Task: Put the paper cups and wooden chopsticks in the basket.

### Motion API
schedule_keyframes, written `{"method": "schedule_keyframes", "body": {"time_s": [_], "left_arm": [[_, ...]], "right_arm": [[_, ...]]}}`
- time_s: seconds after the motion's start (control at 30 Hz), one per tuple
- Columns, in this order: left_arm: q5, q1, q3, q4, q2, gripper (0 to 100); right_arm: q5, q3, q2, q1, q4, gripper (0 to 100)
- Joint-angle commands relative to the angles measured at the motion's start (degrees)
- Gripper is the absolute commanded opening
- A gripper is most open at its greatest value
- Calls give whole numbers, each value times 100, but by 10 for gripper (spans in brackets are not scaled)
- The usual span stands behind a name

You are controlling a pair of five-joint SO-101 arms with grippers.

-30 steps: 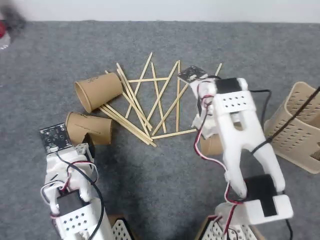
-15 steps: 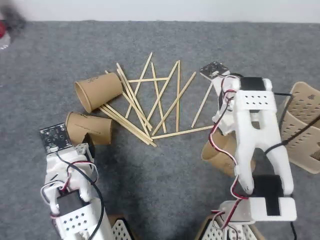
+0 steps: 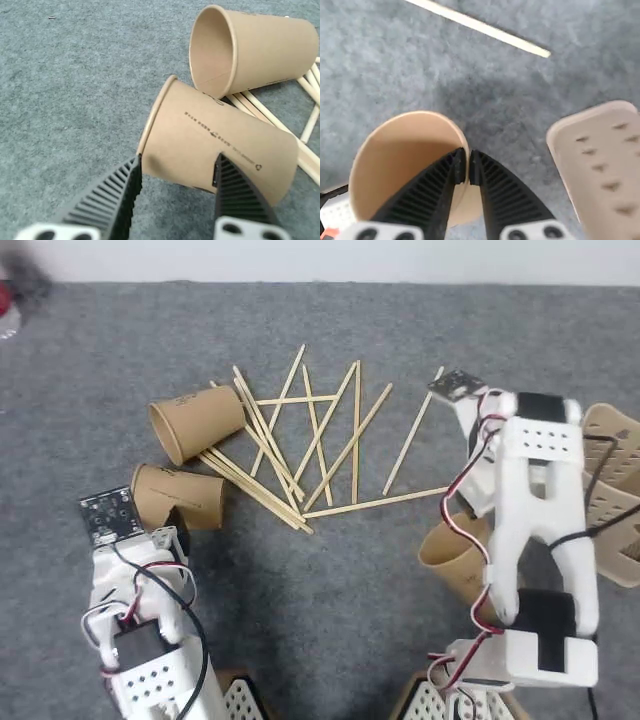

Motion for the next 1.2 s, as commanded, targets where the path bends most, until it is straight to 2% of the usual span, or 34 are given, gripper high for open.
{"method": "schedule_keyframes", "body": {"time_s": [0.0,0.13,0.4,0.5,0.63,0.8,0.93,1.17], "left_arm": [[9,0,-31,0,-53,225],[9,0,-31,0,-53,225],[9,0,-31,0,-53,225],[9,0,-31,9,-53,225],[9,0,-31,9,-53,225],[9,0,-31,9,-53,225],[9,0,-31,9,-53,225],[9,0,-31,9,-53,225]], "right_arm": [[44,-1284,-488,31,690,8],[44,-2207,-1279,251,760,8],[79,-2558,-3143,462,549,8],[62,-2558,-3785,1059,215,8],[26,-2505,-4312,2484,-488,8],[-563,-1960,-4321,3916,-1710,8],[-844,-1116,-4321,4356,-2738,8],[-897,527,-4321,4523,-3767,8]]}}
